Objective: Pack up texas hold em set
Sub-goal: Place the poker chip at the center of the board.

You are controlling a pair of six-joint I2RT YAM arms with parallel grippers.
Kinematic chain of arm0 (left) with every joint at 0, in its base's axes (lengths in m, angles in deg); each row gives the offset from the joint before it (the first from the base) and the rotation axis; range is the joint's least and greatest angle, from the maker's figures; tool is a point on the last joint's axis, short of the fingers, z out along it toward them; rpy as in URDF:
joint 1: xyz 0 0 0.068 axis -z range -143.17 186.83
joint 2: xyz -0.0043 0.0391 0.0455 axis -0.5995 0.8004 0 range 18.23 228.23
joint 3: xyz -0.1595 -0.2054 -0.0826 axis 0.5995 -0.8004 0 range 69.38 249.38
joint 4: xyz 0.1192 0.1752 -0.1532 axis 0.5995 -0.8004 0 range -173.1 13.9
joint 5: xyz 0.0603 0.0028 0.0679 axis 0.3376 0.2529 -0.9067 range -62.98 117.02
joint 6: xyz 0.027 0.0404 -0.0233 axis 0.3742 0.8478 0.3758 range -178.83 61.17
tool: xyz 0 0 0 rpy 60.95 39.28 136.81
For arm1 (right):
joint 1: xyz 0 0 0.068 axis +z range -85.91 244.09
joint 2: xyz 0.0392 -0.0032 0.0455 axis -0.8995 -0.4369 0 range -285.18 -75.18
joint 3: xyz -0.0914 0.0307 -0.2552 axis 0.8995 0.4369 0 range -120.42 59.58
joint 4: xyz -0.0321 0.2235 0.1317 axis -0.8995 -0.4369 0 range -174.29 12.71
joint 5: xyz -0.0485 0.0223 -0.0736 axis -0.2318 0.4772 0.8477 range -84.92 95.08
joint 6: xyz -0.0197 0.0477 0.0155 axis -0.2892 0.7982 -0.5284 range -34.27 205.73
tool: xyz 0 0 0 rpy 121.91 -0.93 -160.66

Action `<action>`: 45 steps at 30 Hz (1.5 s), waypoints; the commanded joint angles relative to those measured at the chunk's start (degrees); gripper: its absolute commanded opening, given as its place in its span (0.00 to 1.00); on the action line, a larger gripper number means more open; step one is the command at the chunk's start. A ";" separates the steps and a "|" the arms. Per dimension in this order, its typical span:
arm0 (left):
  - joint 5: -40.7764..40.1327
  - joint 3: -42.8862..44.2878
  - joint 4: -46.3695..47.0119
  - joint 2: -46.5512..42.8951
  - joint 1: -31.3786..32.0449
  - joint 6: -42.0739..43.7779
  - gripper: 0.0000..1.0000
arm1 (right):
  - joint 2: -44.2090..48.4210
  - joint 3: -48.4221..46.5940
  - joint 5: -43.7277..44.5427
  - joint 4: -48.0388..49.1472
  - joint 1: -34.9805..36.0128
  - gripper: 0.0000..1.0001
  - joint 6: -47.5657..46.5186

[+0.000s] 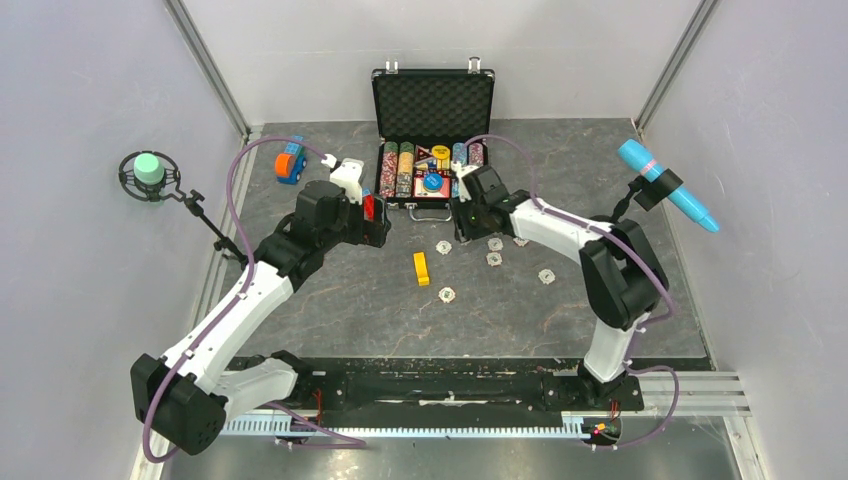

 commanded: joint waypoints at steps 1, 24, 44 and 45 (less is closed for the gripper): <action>1.52 -0.18 1.04 0.05 -0.27 2.60 1.00 | -3.48 -5.57 -0.95 2.80 2.49 0.33 2.29; 1.22 -0.18 0.84 -0.04 -0.27 2.78 1.00 | -13.65 -14.16 4.87 0.04 7.10 0.37 1.38; 1.30 -0.19 0.75 -0.16 -0.32 2.86 1.00 | -14.95 -15.48 6.26 -3.07 8.05 0.47 0.25; 1.30 -0.18 0.75 -0.12 -0.33 2.86 1.00 | -14.92 -15.46 6.36 -3.05 8.04 0.48 0.30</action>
